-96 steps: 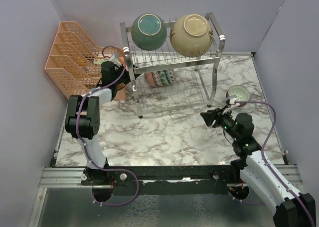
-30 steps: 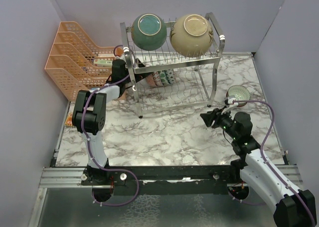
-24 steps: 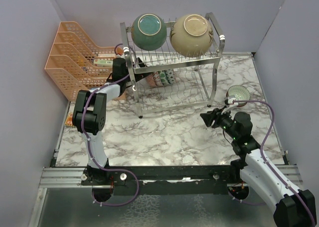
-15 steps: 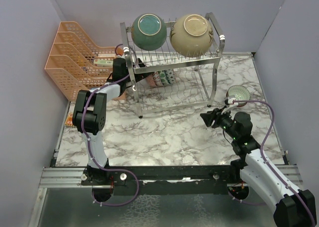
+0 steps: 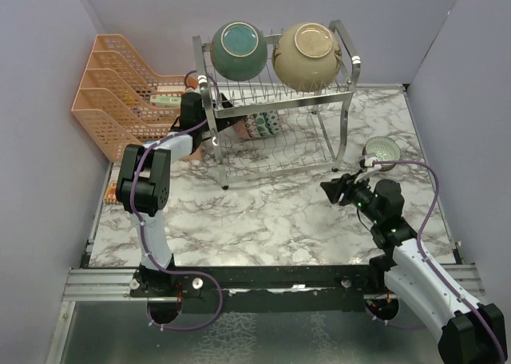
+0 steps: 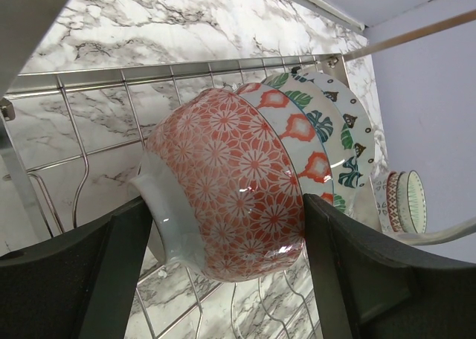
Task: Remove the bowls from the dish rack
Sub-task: Pick up the bowl from the dish rack.
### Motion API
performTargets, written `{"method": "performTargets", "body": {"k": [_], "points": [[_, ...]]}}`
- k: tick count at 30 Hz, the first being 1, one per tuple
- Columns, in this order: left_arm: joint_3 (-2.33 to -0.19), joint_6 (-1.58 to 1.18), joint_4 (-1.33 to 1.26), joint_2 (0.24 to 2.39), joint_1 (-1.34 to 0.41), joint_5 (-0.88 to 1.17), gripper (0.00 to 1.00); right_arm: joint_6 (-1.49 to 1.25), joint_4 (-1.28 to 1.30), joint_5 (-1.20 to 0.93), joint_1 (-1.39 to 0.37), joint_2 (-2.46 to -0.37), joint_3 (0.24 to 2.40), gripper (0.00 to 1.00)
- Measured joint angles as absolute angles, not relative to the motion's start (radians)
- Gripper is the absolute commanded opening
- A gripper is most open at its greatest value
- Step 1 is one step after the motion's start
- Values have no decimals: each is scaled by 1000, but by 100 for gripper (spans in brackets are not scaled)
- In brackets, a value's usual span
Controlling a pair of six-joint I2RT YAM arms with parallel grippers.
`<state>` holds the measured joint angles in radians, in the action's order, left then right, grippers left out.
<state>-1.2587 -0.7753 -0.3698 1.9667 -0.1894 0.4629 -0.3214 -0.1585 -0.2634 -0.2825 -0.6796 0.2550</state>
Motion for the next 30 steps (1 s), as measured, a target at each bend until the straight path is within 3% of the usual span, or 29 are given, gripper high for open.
{"method": "performTargets", "body": {"k": [5, 12, 30], "points": [[-1262, -775, -361, 1967, -189, 463, 54, -321, -158, -263, -282, -680, 255, 45], [-1266, -770, -349, 1966, -189, 463, 49, -322, -159, -263, -282, -680, 255, 45], [-1384, -675, -116, 1961, -197, 434, 48, -328, -166, -264, -282, -683, 247, 45]]}}
